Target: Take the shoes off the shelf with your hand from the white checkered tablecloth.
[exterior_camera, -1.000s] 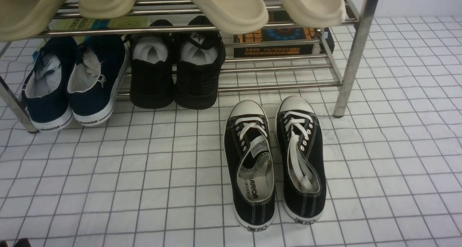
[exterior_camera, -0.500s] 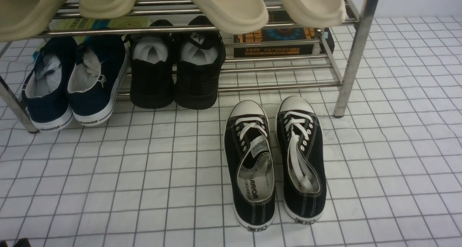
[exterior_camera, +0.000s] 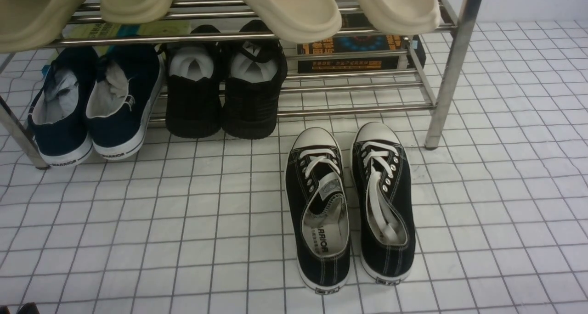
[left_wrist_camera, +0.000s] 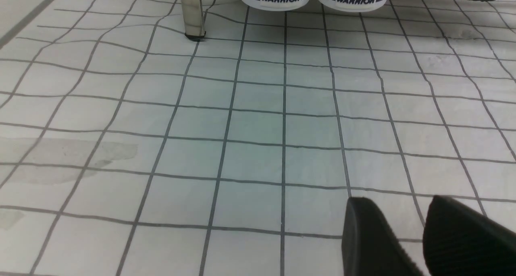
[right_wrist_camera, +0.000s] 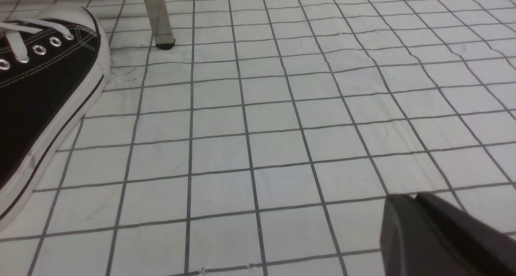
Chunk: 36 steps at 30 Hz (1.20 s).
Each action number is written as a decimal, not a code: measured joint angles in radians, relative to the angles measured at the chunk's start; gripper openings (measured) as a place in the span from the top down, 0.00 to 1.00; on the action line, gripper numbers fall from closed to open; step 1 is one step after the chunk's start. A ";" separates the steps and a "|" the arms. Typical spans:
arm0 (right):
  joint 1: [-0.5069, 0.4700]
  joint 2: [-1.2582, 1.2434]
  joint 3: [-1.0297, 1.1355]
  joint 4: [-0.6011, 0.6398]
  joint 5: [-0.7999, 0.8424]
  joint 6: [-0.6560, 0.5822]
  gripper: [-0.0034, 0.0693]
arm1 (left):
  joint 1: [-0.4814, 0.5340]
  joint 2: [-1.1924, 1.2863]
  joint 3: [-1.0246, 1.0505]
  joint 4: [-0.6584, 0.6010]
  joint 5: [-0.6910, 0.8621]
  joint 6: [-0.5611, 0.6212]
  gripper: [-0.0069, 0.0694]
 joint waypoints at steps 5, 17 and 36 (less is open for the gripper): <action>0.000 0.000 0.000 0.000 0.001 0.000 0.88 | 0.000 0.000 0.000 0.000 0.000 0.000 0.60; 0.000 0.000 0.000 0.000 0.001 0.000 0.85 | 0.000 0.000 0.000 0.000 0.000 0.000 0.60; 0.000 0.000 0.000 0.000 0.001 0.000 0.81 | 0.000 0.000 0.000 0.000 0.000 0.000 0.60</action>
